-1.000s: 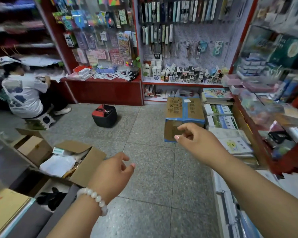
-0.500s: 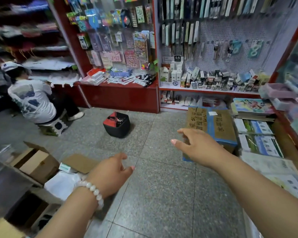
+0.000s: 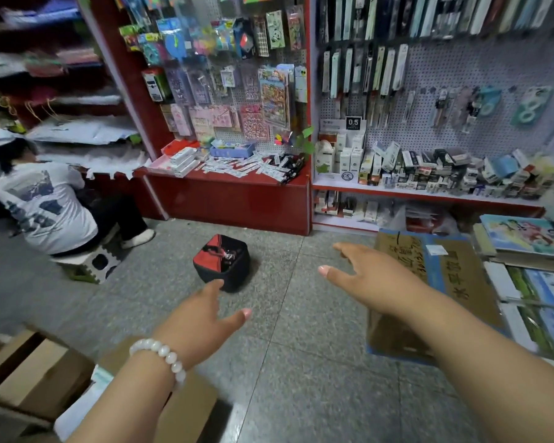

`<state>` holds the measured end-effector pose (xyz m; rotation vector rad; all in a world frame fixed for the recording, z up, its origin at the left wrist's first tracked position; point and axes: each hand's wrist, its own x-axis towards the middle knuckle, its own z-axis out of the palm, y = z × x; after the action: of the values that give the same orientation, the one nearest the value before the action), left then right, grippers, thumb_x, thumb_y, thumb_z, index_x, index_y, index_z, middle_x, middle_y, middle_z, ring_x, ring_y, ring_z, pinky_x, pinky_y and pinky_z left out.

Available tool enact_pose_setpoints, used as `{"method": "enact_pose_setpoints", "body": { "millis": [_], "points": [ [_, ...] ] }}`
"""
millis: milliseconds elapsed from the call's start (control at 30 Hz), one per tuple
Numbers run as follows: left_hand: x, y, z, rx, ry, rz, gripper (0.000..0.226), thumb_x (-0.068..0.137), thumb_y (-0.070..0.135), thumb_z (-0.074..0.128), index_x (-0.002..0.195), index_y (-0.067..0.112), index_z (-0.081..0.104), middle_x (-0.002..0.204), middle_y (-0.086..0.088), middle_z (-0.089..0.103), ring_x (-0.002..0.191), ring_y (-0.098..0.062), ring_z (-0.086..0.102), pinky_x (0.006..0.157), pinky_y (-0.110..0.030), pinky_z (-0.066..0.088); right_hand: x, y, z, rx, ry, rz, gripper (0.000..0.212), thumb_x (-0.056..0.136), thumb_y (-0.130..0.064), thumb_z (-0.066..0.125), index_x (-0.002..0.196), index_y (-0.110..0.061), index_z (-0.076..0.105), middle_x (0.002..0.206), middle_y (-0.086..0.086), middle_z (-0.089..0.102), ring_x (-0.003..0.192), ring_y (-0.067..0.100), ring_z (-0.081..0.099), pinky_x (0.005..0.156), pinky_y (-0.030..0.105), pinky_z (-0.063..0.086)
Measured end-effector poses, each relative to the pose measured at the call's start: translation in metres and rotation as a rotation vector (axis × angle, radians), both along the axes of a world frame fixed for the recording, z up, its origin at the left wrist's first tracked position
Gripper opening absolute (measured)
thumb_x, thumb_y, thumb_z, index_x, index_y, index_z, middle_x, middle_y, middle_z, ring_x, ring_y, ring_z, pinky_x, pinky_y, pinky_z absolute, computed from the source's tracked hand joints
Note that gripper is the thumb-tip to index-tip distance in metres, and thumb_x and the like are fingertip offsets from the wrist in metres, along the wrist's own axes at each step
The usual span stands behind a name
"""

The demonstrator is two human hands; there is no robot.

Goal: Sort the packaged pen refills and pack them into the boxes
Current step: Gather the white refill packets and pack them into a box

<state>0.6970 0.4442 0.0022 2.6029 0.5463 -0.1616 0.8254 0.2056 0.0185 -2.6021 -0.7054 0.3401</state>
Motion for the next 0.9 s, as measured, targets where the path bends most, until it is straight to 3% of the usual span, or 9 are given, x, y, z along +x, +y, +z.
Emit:
{"method": "enact_pose_setpoints", "body": {
  "millis": [233, 333, 433, 533, 667, 900],
  "points": [
    [0.119, 0.103, 0.016, 0.054, -0.028, -0.023, 0.075, 0.084, 0.061, 0.051, 0.143, 0.024, 0.027, 0.127, -0.001, 0.054, 0.111, -0.018, 0.056, 0.082, -0.029, 0.047, 0.109, 0.099, 0.014, 0.022, 0.014, -0.011, 0.077, 0.086, -0.068, 0.039, 0.149, -0.027, 0.019, 0.153, -0.002, 0.032, 0.136, 0.017, 0.037, 0.106, 0.031, 0.033],
    [0.166, 0.136, 0.016, 0.037, -0.017, -0.031, 0.073, 0.085, 0.06, 0.051, 0.144, 0.025, 0.026, 0.127, -0.001, 0.055, 0.111, -0.018, 0.056, 0.084, -0.029, 0.047, 0.155, 0.134, 0.015, 0.033, 0.019, -0.021, 0.076, 0.085, -0.068, 0.039, 0.148, -0.029, 0.02, 0.152, -0.003, 0.034, 0.134, 0.017, 0.04, 0.103, 0.031, 0.035],
    [0.211, 0.165, 0.007, 0.052, -0.015, -0.03, 0.069, 0.087, 0.057, 0.05, 0.144, 0.026, 0.027, 0.122, 0.001, 0.058, 0.107, -0.016, 0.057, 0.082, -0.028, 0.048, 0.202, 0.165, 0.007, 0.045, -0.014, -0.02, 0.072, 0.086, -0.066, 0.04, 0.146, -0.029, 0.024, 0.142, 0.0, 0.046, 0.121, 0.017, 0.05, 0.09, 0.029, 0.042],
    [0.26, 0.196, -0.005, 0.064, -0.018, -0.016, 0.063, 0.088, 0.055, 0.048, 0.141, 0.025, 0.031, 0.109, 0.005, 0.063, 0.096, -0.013, 0.06, 0.079, -0.029, 0.05, 0.254, 0.195, -0.006, 0.052, -0.061, 0.004, 0.066, 0.087, -0.063, 0.043, 0.143, -0.03, 0.029, 0.128, -0.003, 0.053, 0.109, 0.014, 0.053, 0.076, 0.024, 0.036],
    [0.337, 0.235, -0.018, 0.029, 0.007, 0.011, 0.05, 0.089, 0.05, 0.051, 0.131, 0.025, 0.042, 0.079, 0.007, 0.065, 0.072, -0.007, 0.06, 0.061, -0.025, 0.045, 0.334, 0.229, -0.016, 0.109, -0.126, 0.023, 0.062, 0.087, -0.058, 0.049, 0.141, -0.031, 0.033, 0.113, -0.007, 0.056, 0.103, 0.012, 0.053, 0.077, 0.024, 0.039],
    [0.465, 0.296, -0.008, -0.025, -0.014, 0.063, 0.054, 0.09, 0.044, 0.052, 0.137, 0.022, 0.038, 0.075, 0.008, 0.066, 0.068, -0.002, 0.059, 0.058, -0.022, 0.041, 0.486, 0.298, -0.004, 0.145, -0.105, 0.047, 0.063, 0.085, -0.057, 0.052, 0.14, -0.032, 0.032, 0.104, -0.011, 0.054, 0.094, 0.011, 0.054, 0.081, 0.033, 0.049]
  ]
}}
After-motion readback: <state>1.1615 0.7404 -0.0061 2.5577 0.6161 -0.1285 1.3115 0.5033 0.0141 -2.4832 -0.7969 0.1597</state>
